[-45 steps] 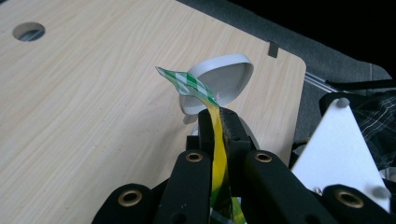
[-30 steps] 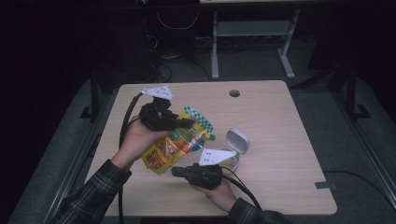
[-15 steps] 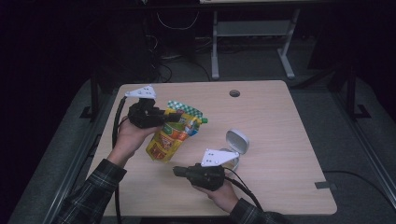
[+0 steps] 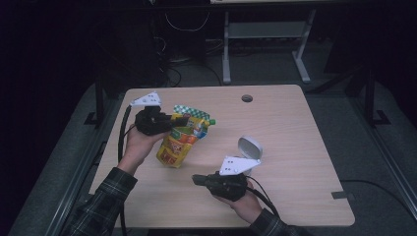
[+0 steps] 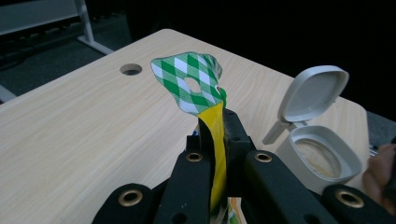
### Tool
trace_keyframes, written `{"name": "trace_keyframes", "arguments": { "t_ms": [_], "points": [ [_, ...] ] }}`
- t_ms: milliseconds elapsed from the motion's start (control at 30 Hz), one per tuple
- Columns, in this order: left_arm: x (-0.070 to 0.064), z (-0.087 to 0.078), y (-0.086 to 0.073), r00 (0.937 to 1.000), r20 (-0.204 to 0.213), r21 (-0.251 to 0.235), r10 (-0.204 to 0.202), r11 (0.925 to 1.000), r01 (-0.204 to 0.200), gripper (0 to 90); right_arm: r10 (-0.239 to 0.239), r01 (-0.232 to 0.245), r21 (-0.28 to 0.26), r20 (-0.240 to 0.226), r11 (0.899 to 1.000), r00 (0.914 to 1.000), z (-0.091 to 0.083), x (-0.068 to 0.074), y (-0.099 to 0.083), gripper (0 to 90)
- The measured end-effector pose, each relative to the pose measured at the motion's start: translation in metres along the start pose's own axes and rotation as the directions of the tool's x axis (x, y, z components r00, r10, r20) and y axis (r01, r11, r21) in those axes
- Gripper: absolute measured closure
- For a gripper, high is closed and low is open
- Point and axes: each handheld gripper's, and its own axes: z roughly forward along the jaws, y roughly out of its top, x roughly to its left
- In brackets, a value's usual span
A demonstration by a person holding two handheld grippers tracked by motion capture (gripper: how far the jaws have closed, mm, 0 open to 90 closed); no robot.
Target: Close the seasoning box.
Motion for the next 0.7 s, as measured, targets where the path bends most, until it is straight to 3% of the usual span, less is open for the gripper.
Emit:
{"name": "trace_keyframes", "arguments": {
  "t_ms": [233,433,567,700],
  "points": [
    [0.007,0.014,-0.013,1.0,0.004,-0.031,0.0,0.9995,0.0,89.9,0.003,-0.004,0.04,0.027,0.999,0.9996,-0.019,-0.009,0.003,89.9],
    [0.011,0.02,-0.022,1.0,-0.007,-0.038,0.005,0.9993,-0.005,89.7,-0.013,0.011,0.036,0.069,0.999,0.9975,-0.036,-0.018,0.005,89.9],
    [0.009,0.012,-0.03,1.0,0.003,-0.061,0.0,0.9981,0.0,89.4,-0.019,0.014,0.047,0.1,0.999,0.9948,-0.046,-0.023,0.004,89.9],
    [0.004,-0.002,-0.037,0.9999,-0.015,-0.061,0.006,0.9981,-0.007,88.8,-0.011,0.005,0.052,0.116,0.999,0.9932,-0.053,-0.029,0.002,89.9]
  ]
}}
